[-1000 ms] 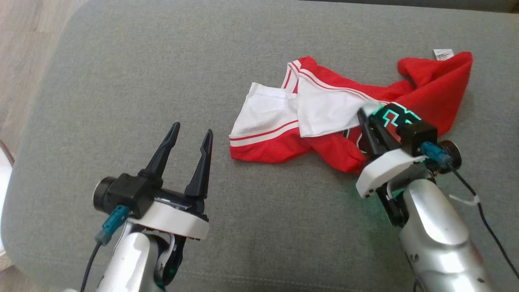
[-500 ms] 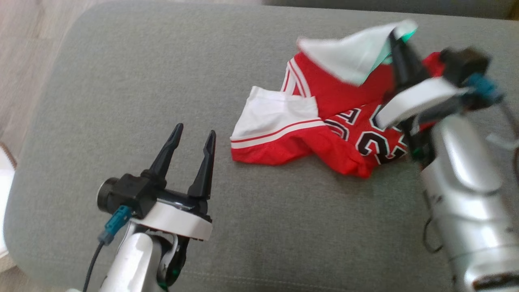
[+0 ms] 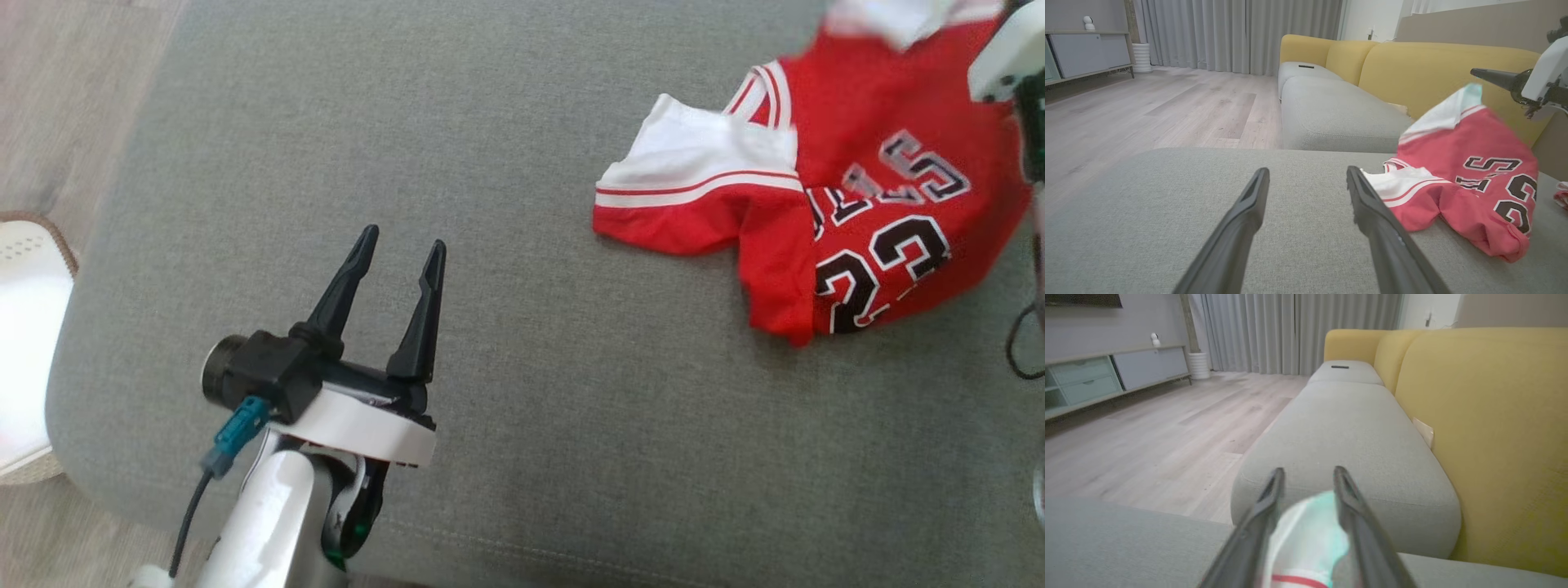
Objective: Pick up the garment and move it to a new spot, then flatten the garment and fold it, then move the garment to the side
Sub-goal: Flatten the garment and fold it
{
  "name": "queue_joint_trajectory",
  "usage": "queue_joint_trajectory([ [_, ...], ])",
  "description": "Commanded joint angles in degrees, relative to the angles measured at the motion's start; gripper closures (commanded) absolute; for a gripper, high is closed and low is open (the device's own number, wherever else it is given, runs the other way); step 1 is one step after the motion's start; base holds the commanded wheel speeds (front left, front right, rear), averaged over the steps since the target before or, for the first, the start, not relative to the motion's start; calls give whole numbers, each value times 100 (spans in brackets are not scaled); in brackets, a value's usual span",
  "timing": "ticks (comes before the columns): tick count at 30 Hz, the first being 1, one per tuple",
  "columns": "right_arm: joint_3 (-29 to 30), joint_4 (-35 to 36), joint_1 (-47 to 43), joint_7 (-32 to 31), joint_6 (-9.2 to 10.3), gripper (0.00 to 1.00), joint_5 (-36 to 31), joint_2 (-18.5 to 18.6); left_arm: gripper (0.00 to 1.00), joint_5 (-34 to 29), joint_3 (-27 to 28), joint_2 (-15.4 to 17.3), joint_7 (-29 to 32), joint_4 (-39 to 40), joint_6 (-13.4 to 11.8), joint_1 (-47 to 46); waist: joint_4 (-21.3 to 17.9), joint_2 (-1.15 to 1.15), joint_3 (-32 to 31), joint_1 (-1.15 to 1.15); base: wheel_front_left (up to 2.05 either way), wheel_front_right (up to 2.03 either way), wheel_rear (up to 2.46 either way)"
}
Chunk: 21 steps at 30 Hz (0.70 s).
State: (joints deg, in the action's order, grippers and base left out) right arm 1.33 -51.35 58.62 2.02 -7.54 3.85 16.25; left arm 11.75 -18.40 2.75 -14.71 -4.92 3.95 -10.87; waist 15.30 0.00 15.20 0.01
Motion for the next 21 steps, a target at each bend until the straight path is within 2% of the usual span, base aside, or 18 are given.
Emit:
queue_joint_trajectory([
  [1, -52, 77, 174, 66, 5, 0, -69, -97, 0, 41, 163, 13, -29, 197, -43, -188, -25, 0, -26, -1, 0, 0, 0],
  [5, -76, -324, 266, 370, 5, 0, -171, -280, 0, 12, 244, 13, -29, 192, -62, -186, -200, 0, -136, -1, 0, 0, 0],
  [10, -647, -409, -109, 966, 5, 0, 87, -585, 0, -59, 449, 13, -29, 234, -55, -190, -610, 0, -392, -1, 0, 0, 0],
  [16, -1282, 239, -1001, 1226, 5, 0, 667, -738, 0, -91, 702, 13, -29, 239, -18, -140, -1075, 0, -671, -1, 0, 0, 0],
  [21, -1356, 1189, -2051, 1284, 5, 0, 968, -768, 0, -135, 904, 13, -29, 168, 19, -94, -1386, 0, -853, -1, 0, 0, 0],
])
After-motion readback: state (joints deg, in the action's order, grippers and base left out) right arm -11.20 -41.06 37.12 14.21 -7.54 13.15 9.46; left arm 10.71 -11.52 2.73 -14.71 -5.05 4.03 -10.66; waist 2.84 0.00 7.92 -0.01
